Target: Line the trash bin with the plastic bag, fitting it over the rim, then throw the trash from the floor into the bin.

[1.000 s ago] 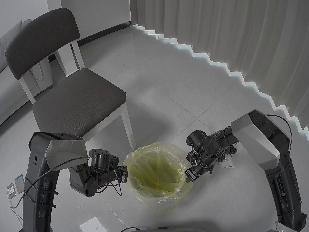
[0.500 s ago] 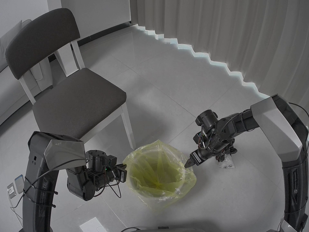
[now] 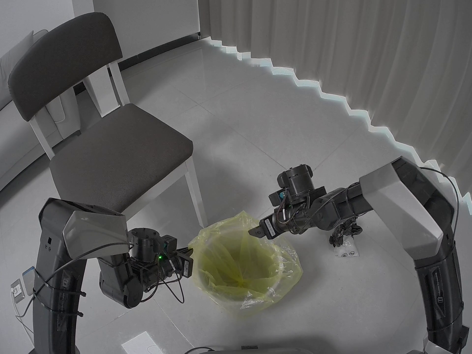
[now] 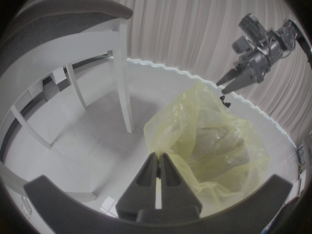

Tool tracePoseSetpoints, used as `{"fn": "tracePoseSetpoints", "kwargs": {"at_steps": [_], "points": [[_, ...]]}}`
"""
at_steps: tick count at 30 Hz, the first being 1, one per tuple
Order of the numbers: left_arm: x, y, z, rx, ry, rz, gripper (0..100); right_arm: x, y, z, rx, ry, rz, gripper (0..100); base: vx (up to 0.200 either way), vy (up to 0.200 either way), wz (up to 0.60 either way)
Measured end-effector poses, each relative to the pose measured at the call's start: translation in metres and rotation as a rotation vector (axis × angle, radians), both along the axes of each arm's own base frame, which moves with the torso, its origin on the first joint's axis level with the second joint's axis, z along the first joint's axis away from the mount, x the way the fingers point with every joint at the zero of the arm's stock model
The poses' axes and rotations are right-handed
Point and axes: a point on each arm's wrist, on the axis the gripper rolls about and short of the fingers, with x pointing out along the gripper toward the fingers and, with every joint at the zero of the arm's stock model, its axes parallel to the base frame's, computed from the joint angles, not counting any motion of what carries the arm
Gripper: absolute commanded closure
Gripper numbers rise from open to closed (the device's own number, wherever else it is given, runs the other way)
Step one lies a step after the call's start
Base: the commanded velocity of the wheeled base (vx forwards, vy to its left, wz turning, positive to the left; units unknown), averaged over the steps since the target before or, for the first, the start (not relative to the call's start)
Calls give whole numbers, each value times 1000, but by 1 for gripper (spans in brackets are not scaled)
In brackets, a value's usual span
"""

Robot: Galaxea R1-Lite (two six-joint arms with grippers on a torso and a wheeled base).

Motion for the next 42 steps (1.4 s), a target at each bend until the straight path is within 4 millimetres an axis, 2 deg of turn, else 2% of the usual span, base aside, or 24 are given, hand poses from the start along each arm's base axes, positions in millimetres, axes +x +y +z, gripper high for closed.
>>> {"fn": "tracePoseSetpoints", "kwargs": {"at_steps": [5,6,10,18,28,34,42], "points": [[-2,-2,2,-1,-4,-6,100,-2,9,-15,-5,18,14,0,0,0,0],[-2,-2,2,-1,-3,-8,100,-2,10,-18,-8,22,15,100,0,0,0],[-2,-3,2,-3,-7,-12,100,-2,14,-24,-9,25,21,100,0,0,0],[-4,-1,0,-4,-10,-7,100,3,13,-20,18,18,-6,100,0,0,0],[-1,0,-7,-5,-13,4,100,22,9,-24,36,-14,-33,100,0,0,0],[8,3,-11,-6,-19,23,100,40,2,-43,30,-4,-59,100,0,0,0],[18,5,-19,-16,12,48,100,46,-1,-71,0,67,-78,100,0,0,0]]}}
